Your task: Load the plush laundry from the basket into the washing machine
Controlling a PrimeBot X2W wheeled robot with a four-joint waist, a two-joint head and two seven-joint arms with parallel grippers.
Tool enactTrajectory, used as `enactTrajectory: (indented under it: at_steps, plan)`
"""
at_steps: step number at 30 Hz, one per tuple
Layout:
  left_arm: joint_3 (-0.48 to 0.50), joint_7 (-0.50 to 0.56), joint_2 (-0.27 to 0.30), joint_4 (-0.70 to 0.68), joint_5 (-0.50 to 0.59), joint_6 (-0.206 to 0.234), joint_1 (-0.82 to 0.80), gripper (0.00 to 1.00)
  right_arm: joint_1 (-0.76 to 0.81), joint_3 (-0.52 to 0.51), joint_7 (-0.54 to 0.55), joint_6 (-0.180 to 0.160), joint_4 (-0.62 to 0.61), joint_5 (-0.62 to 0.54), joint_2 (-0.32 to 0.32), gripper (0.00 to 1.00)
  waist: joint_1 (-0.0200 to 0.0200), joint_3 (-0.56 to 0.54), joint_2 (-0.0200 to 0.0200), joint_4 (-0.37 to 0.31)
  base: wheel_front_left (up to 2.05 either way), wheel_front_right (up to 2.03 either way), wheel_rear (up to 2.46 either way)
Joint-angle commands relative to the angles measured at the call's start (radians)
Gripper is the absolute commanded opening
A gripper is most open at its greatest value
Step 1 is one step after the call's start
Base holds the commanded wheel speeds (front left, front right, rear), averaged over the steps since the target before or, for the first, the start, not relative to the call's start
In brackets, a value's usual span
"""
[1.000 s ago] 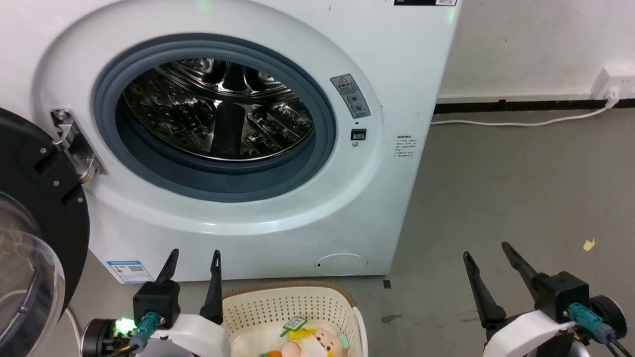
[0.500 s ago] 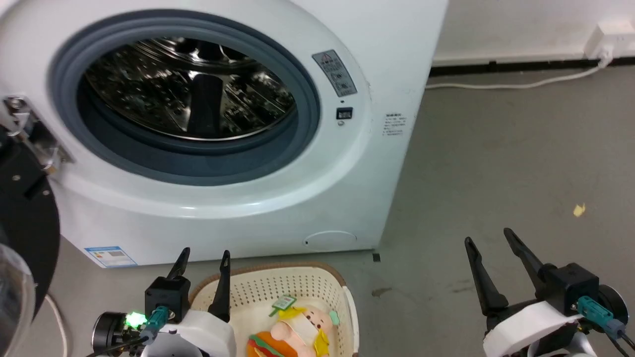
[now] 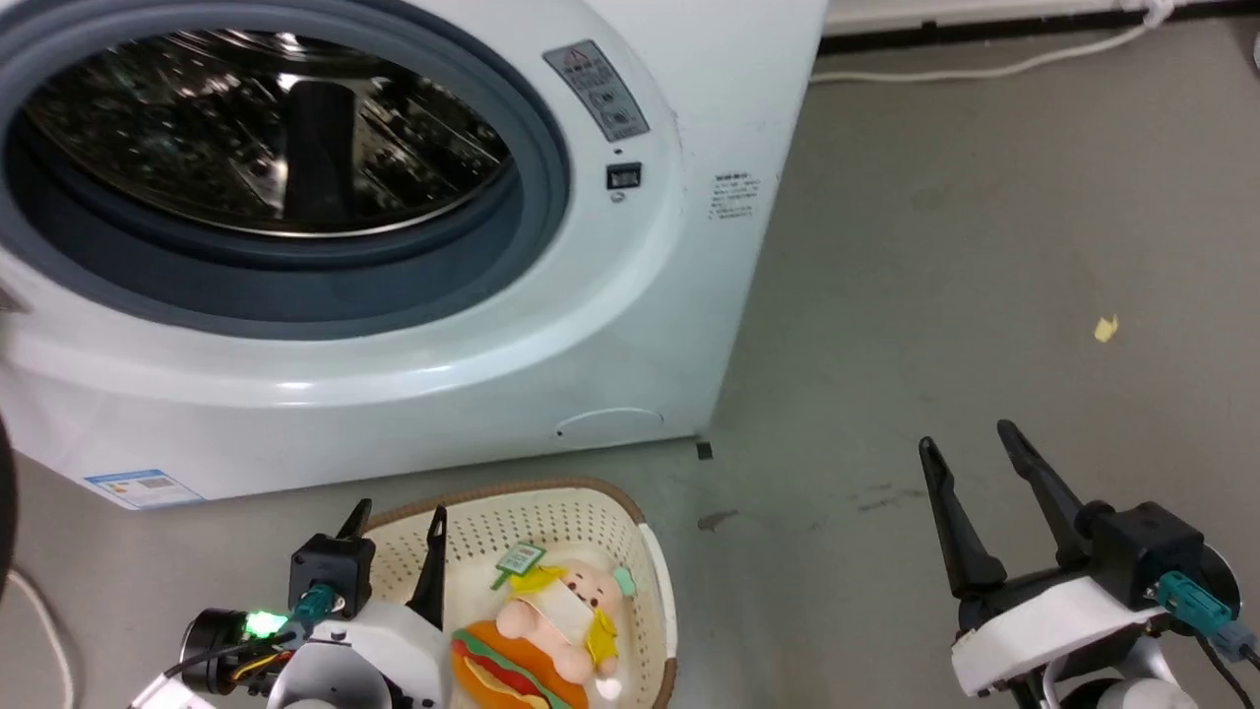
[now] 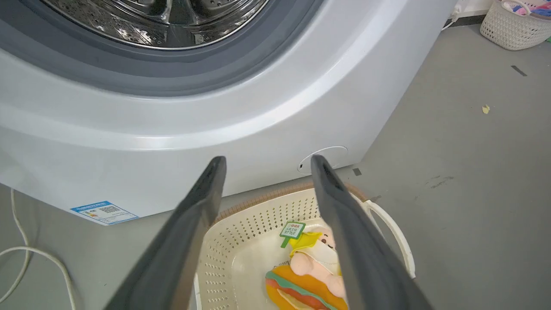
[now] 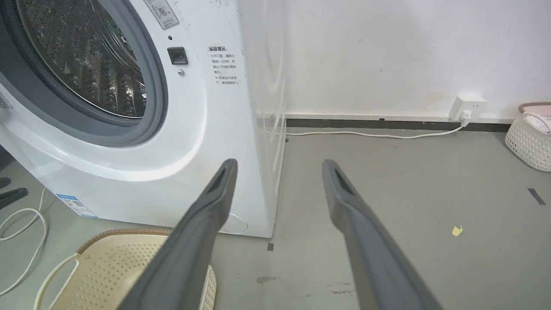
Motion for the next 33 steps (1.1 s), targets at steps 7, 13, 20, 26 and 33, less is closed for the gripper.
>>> enactTrajectory:
  at_steps: [7, 13, 20, 26, 33]
  plan:
    - [-0.024, 0.020, 0.033, 0.106, -0.018, -0.016, -0.054, 1.00, -0.032, 0.021, -0.026, 0.000, -0.006, 0.033, 0.000, 1.00, -0.0001, 0.064, 0.0000, -0.046, 0.00, 0.00, 0.00]
    - [-0.028, -0.001, 0.058, 0.168, -0.038, -0.023, -0.085, 1.00, -0.047, 0.029, -0.038, 0.000, -0.011, 0.055, 0.000, 1.00, -0.0001, 0.109, 0.0000, -0.076, 0.00, 0.00, 0.00]
    - [-0.044, 0.008, 0.088, 0.257, -0.053, -0.031, -0.124, 1.00, -0.060, 0.039, -0.053, 0.000, -0.017, 0.078, 0.000, 1.00, -0.0001, 0.161, 0.0000, -0.110, 0.00, 0.00, 0.00]
    - [-0.053, 0.063, 0.105, 0.347, -0.076, -0.037, -0.166, 1.00, -0.072, 0.047, -0.065, 0.000, -0.024, 0.093, 0.000, 1.00, -0.0001, 0.208, 0.0000, -0.135, 0.00, 0.00, 0.00]
    - [-0.072, 0.074, 0.131, 0.423, -0.086, -0.039, -0.215, 1.00, -0.080, 0.054, -0.080, -0.001, -0.031, 0.111, 0.000, 1.00, -0.0001, 0.263, 0.0000, -0.164, 0.00, 0.00, 0.00]
